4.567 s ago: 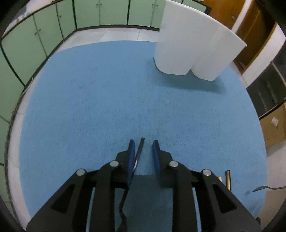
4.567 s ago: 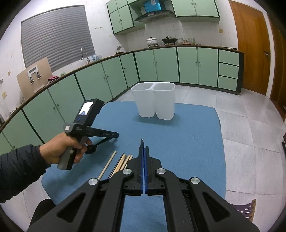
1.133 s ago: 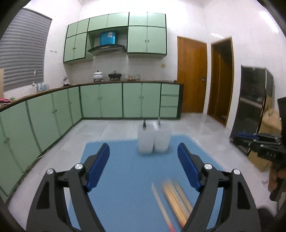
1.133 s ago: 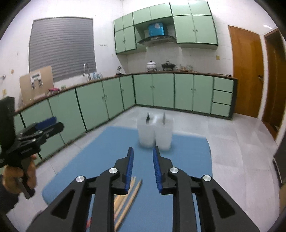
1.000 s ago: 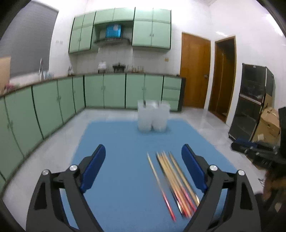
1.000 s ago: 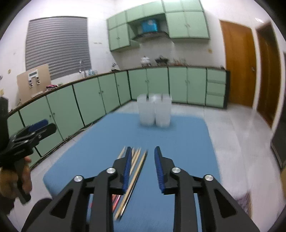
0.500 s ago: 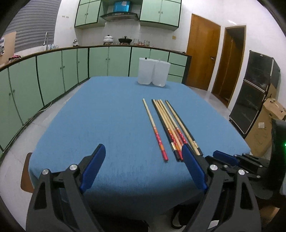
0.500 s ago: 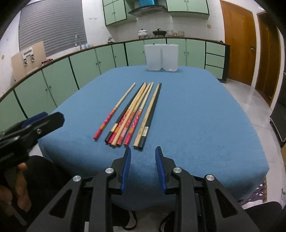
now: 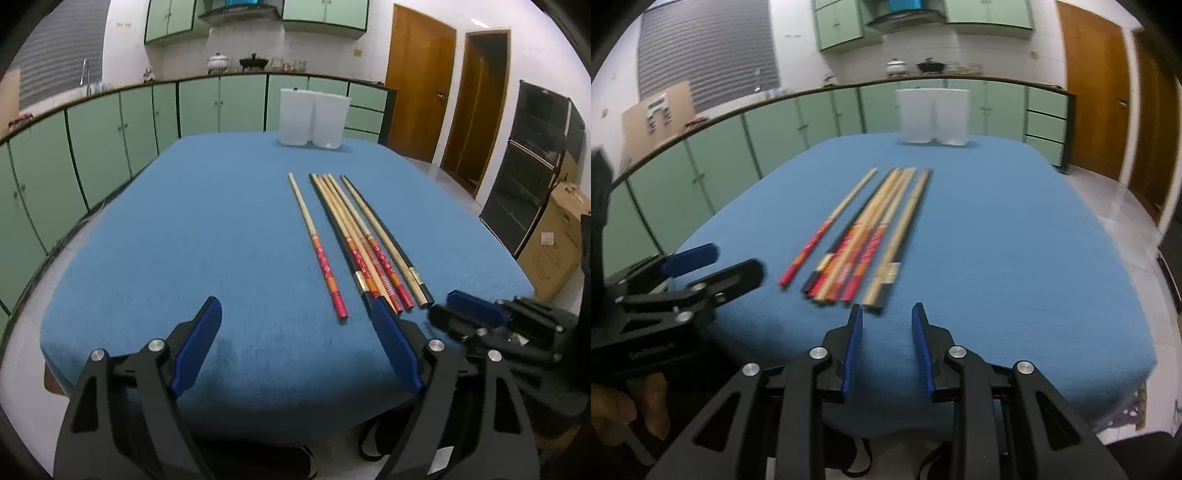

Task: Organize utensils
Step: 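Bring both tools back over the row of chopsticks, then close the left tool on a red-patterned chopstick while the right tool grasps a dark chopstick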

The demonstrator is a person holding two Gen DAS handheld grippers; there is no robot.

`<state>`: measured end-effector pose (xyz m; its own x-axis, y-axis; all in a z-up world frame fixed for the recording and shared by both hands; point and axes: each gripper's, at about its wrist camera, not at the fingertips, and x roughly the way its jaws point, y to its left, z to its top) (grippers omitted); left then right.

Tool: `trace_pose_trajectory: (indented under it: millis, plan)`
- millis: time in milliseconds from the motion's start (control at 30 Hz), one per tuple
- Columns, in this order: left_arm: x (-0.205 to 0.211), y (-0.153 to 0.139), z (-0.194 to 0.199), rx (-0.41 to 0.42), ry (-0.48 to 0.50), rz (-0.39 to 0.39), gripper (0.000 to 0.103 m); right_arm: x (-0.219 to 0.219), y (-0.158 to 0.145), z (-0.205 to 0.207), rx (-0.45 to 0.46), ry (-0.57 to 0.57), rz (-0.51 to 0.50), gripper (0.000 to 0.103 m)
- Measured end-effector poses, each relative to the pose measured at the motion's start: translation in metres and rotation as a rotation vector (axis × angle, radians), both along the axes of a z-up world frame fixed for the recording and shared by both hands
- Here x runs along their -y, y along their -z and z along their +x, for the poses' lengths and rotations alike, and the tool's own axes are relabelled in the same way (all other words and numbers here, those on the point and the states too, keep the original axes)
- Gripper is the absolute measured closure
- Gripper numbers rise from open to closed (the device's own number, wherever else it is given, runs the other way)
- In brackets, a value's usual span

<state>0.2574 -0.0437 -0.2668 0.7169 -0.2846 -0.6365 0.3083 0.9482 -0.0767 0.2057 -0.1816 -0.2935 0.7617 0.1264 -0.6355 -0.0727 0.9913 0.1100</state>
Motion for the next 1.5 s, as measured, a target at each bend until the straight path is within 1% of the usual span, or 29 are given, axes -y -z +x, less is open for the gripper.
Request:
trace_pose_trajectory:
  millis: [100,167,233,300,467,500,567,633,800,833,900,1000,1067,1100,1133,1167,1200,1233,1300,1400,1500]
  plan:
    - [0.006,0.002,0.0,-0.001,0.01,0.016,0.025,0.007,0.0,0.007,0.006,0.039,-0.017,0.076]
    - [0.011,0.005,0.002,-0.009,0.023,0.03,0.025,0.018,0.0,0.008,0.0,0.071,0.004,0.076]
    - [0.017,0.01,0.005,-0.023,0.033,0.042,0.028,0.025,-0.001,0.008,0.002,0.096,0.012,0.075]
    - [0.022,0.014,0.008,-0.037,0.045,0.042,0.03,0.03,-0.003,0.005,0.001,0.107,0.032,0.074]
    - [0.027,0.019,0.008,-0.02,0.035,0.06,0.033,0.03,0.0,0.001,-0.012,0.093,0.008,0.074]
    - [0.027,0.02,0.008,-0.016,0.03,0.064,0.035,0.029,0.001,0.0,-0.008,0.089,0.002,0.072]
    - [0.027,0.019,0.009,-0.015,0.023,0.057,0.038,0.027,0.002,0.002,0.001,0.076,0.0,0.072]
    - [0.024,0.019,0.011,-0.013,0.011,0.042,0.047,0.026,0.003,0.004,0.01,0.064,-0.015,0.072]
    - [0.023,0.019,0.013,-0.012,0.005,0.028,0.06,0.027,0.003,0.006,0.014,0.053,-0.026,0.075]
    - [0.024,0.019,0.011,-0.012,0.008,0.028,0.065,0.027,0.003,0.005,0.015,0.053,-0.025,0.075]
    - [0.029,0.02,0.008,-0.015,0.012,0.039,0.066,0.026,0.004,0.004,0.019,0.054,-0.024,0.075]
    - [0.036,0.021,0.008,-0.004,0.019,0.064,0.064,0.025,0.005,0.005,0.026,0.056,-0.024,0.075]
    - [0.037,0.021,0.009,-0.009,0.031,0.051,0.064,0.025,0.005,0.005,0.028,0.053,-0.022,0.076]
    - [0.037,0.02,0.011,-0.018,0.036,0.036,0.068,0.025,0.005,0.005,0.027,0.047,-0.022,0.08]
    - [0.035,0.019,0.012,-0.023,0.039,0.027,0.078,0.025,0.004,0.006,0.026,0.044,-0.023,0.087]
    - [0.035,0.019,0.012,-0.029,0.041,0.018,0.084,0.025,0.004,0.006,0.025,0.039,-0.025,0.09]
    - [0.034,0.018,0.012,-0.035,0.042,0.008,0.093,0.024,0.003,0.007,0.023,0.031,-0.023,0.096]
    - [0.032,0.018,0.013,-0.051,0.047,-0.012,0.096,0.024,0.003,0.008,0.02,0.029,-0.022,0.096]
    - [0.03,0.017,0.015,-0.079,0.057,-0.046,0.097,0.025,0.001,0.008,0.015,0.026,-0.006,0.096]
    - [0.026,0.013,0.015,-0.103,0.062,-0.075,0.097,0.027,-0.008,0.005,0.022,0.029,0.008,0.096]
    - [0.021,-0.002,0.011,-0.087,0.048,-0.09,0.097,0.026,-0.024,-0.002,0.054,0.021,0.013,0.096]
